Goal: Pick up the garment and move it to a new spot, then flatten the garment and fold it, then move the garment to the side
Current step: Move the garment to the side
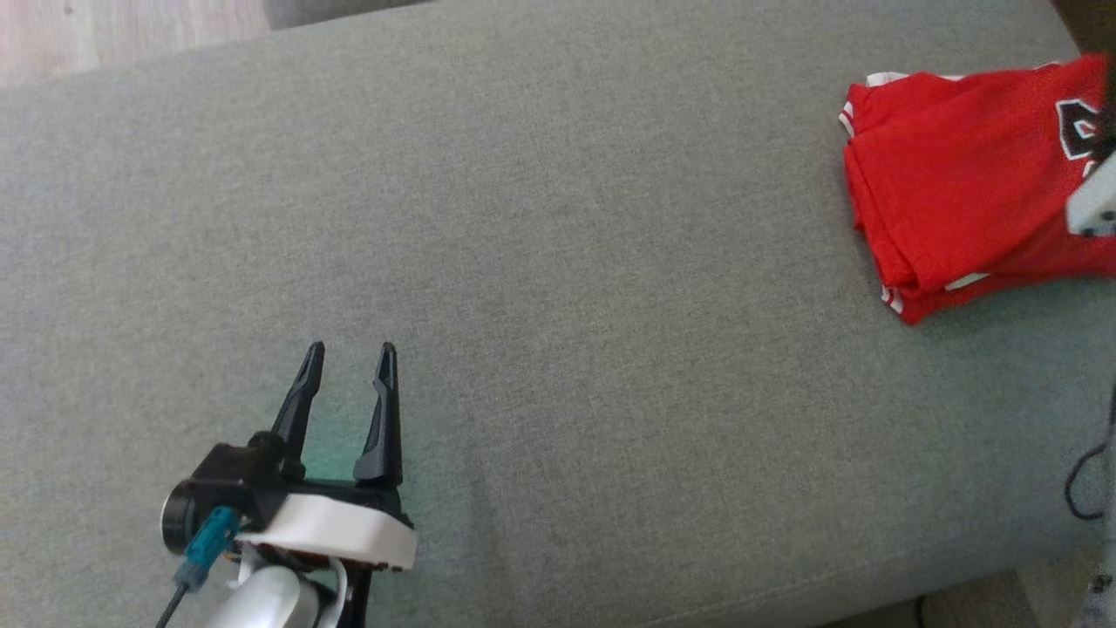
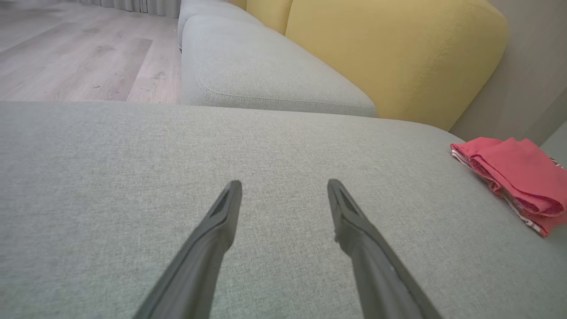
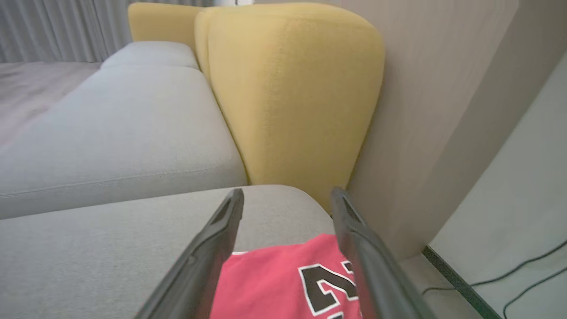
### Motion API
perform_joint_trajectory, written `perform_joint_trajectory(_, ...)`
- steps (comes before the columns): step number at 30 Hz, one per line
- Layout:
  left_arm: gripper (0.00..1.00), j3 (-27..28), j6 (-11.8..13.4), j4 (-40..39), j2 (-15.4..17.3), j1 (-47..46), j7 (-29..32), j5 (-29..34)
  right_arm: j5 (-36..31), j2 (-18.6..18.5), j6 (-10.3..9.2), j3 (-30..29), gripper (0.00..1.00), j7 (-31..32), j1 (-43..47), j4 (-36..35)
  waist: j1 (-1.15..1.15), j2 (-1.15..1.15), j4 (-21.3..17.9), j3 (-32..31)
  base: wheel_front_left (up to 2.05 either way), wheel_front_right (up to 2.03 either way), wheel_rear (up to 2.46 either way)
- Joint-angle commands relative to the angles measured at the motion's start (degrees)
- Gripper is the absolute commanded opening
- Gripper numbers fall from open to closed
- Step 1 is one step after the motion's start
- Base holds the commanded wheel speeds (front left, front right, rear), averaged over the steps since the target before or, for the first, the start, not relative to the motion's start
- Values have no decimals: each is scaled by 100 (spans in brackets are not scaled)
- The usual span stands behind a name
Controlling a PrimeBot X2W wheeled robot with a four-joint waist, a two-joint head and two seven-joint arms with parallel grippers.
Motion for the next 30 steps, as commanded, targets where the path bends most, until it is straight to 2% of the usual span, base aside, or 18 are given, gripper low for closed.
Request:
perform_joint_trajectory(1,100,226,37,-185,106,-74,-41,-37,74,-27,-4,197,100,-46,31,-303,0,0,29,-75,0,0,0)
perform_joint_trajectory(7,100,299,55,-98,29,18,-172,-141,250,38,-4,775,100,-125,348,-767,0,0,256,-492,0,0,0)
perform_joint_trajectory(12,100,447,81,15,-31,204,-328,-263,273,215,-4,1116,100,-232,959,-1130,0,0,594,-965,0,0,0)
perform_joint_trajectory(21,100,633,181,141,45,785,-468,-341,423,910,-4,1412,100,-656,2646,-1971,0,0,1203,-1522,0,0,0)
perform_joint_trajectory(25,100,611,196,167,89,993,-467,-361,414,977,-4,1463,100,-848,3187,-2219,0,0,1335,-1598,0,0,0)
perform_joint_trajectory(30,100,579,238,178,119,1224,-465,-383,780,988,-4,1587,100,-1106,3875,-2395,0,0,1477,-1680,0,0,0)
